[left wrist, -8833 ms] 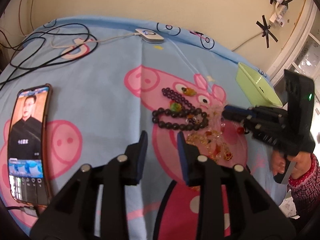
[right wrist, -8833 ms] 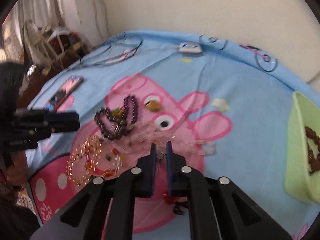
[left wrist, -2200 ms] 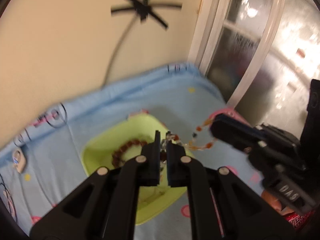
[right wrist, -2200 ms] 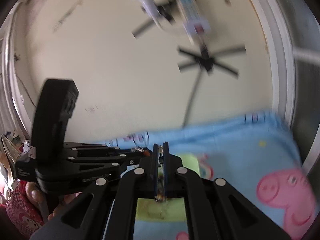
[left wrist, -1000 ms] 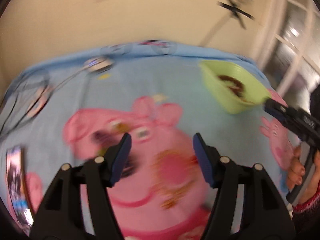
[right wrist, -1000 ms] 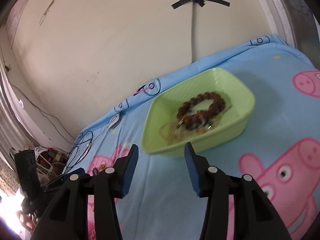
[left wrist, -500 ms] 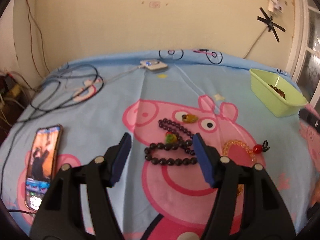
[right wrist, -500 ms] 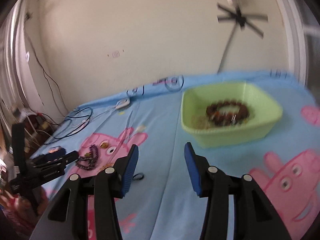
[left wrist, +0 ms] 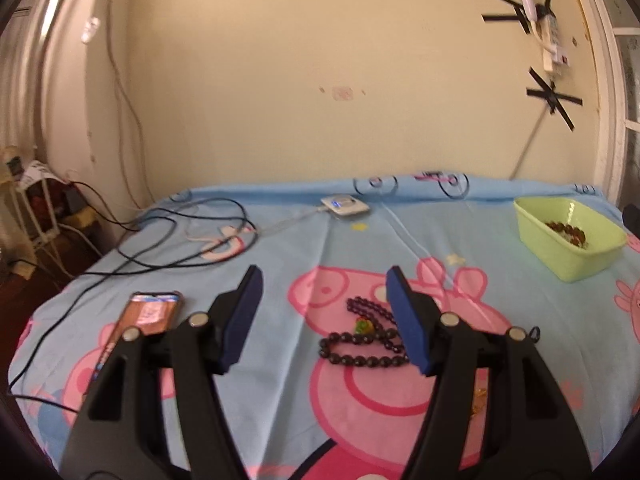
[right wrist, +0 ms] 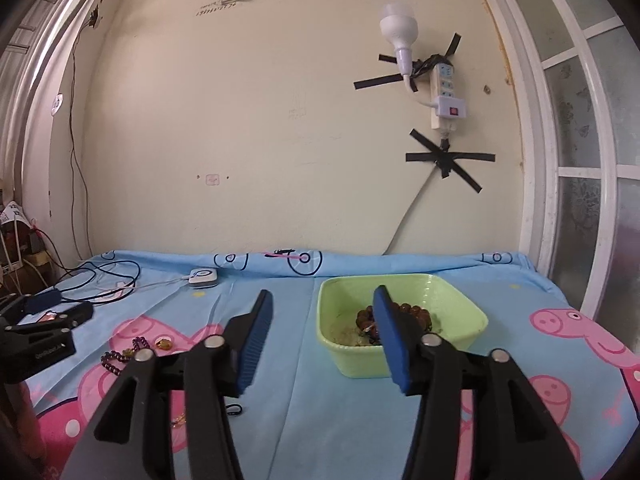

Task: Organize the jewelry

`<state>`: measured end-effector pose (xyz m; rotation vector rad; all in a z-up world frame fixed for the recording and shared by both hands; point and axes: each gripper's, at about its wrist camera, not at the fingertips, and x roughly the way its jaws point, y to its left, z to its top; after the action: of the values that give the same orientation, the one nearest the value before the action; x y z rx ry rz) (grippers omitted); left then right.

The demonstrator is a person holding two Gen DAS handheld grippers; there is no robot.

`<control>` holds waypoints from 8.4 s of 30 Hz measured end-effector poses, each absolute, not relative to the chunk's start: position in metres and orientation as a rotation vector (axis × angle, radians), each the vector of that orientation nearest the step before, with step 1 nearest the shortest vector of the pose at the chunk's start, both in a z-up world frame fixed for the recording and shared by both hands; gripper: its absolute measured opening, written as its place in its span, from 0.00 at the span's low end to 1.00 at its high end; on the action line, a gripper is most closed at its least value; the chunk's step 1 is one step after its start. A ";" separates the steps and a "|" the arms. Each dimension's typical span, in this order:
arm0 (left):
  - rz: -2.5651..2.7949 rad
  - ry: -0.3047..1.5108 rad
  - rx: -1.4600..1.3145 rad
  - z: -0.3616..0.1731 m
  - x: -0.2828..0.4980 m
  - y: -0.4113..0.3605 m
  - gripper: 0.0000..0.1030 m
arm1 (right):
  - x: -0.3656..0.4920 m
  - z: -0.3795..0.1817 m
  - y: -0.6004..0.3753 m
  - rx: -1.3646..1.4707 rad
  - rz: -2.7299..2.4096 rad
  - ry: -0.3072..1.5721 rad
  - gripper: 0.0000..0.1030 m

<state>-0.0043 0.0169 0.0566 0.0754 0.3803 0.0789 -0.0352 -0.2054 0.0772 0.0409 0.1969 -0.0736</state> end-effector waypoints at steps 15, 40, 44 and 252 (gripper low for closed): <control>0.222 0.321 0.067 0.061 -0.020 0.024 0.94 | -0.048 0.080 -0.197 -0.007 -0.114 0.141 0.68; 0.261 0.345 0.036 0.059 -0.015 0.037 0.94 | -0.044 0.078 -0.178 -0.065 -0.022 0.171 0.72; 0.259 0.344 0.032 0.059 -0.014 0.037 0.94 | -0.044 0.078 -0.179 -0.059 -0.022 0.172 0.72; -0.724 0.870 -0.023 0.092 0.136 -0.171 0.18 | 0.049 0.065 -0.338 0.341 0.246 0.559 0.00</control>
<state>0.1363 -0.1709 0.0924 -0.0225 0.8702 -0.7245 0.0487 -0.3383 0.0645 0.3414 0.5590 0.2456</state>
